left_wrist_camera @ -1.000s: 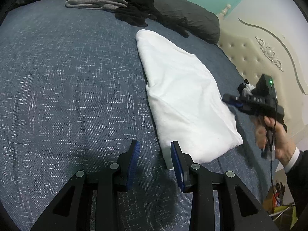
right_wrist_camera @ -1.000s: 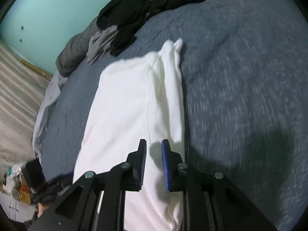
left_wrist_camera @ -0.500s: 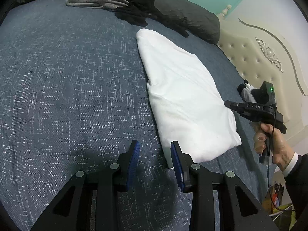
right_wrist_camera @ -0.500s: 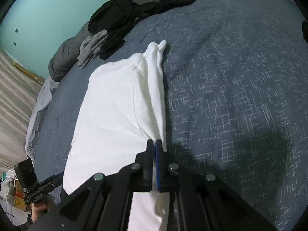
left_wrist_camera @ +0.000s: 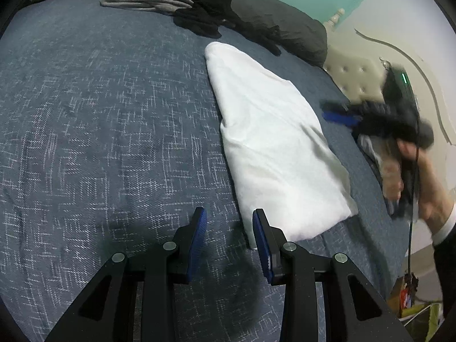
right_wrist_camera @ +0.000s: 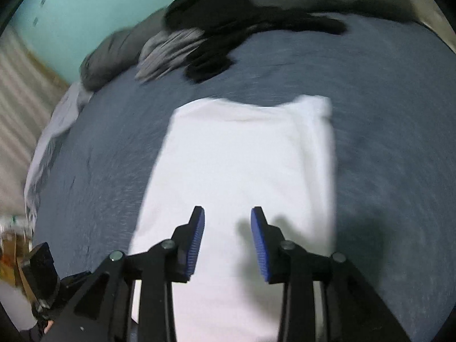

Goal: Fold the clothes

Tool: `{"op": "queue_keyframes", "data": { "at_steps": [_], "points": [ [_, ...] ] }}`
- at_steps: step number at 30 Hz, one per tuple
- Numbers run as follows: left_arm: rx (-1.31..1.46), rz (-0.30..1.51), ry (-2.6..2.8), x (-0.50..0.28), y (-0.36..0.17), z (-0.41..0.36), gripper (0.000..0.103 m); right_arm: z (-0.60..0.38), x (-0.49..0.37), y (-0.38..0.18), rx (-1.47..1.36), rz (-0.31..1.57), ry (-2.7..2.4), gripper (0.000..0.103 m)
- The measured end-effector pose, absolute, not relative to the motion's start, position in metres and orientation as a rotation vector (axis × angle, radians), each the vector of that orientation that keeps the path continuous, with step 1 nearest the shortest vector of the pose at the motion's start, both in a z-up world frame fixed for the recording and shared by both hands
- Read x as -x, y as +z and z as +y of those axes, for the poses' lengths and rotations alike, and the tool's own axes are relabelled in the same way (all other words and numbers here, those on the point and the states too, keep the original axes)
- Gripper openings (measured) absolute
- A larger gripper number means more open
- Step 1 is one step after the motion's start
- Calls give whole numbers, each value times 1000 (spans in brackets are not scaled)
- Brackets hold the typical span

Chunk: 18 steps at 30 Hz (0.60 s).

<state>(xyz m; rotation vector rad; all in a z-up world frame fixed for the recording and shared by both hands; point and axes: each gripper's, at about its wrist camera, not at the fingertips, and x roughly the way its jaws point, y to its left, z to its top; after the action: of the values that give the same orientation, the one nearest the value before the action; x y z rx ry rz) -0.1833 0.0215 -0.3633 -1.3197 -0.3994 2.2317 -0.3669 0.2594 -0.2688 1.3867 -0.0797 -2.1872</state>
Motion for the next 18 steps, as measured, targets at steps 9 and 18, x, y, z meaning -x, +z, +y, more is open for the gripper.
{"op": "queue_keyframes", "data": {
  "at_steps": [9,18],
  "points": [
    [1336,-393,2214,183,-368,24,37,150,429,-261,-1410,125,-2171,37],
    [1349,-420,2227,187,-370,12,37,78,472,-285,-1500,402,-2222,40]
  ]
}}
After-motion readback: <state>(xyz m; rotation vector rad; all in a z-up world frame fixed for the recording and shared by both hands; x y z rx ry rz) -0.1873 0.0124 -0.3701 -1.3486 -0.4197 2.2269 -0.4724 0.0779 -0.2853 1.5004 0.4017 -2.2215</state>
